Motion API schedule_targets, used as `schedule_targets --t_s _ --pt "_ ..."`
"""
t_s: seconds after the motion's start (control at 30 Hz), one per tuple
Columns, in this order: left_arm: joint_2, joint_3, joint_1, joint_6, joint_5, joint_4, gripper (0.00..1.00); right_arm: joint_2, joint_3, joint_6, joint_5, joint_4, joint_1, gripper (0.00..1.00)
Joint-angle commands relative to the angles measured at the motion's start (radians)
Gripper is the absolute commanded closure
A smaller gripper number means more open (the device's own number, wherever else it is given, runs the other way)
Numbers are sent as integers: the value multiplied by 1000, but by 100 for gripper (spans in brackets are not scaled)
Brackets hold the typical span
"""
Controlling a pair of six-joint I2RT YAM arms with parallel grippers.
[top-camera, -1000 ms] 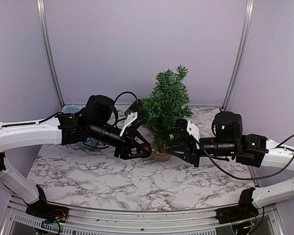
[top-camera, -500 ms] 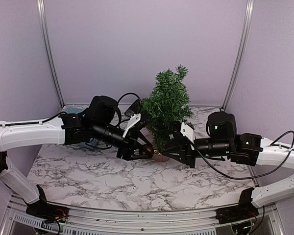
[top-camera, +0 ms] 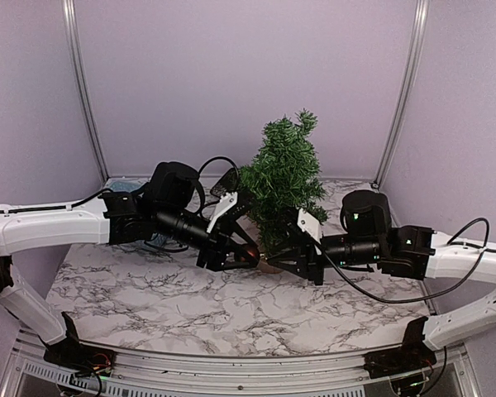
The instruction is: Decorate the small christmas tree
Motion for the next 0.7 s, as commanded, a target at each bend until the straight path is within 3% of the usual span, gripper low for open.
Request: schedule_targets --t_s 0.0,0.27,0.5,0.67 --pt "5 34 -8 14 -1 0 60 6 24 11 -18 34 7 79" --pt "8 36 -10 17 0 0 61 34 28 8 -20 36 7 79" --pt "-1 29 -11 18 -6 0 62 29 23 12 -5 30 7 87" --pt "-9 21 -11 24 -26 -1 64 10 14 12 16 27 6 100"
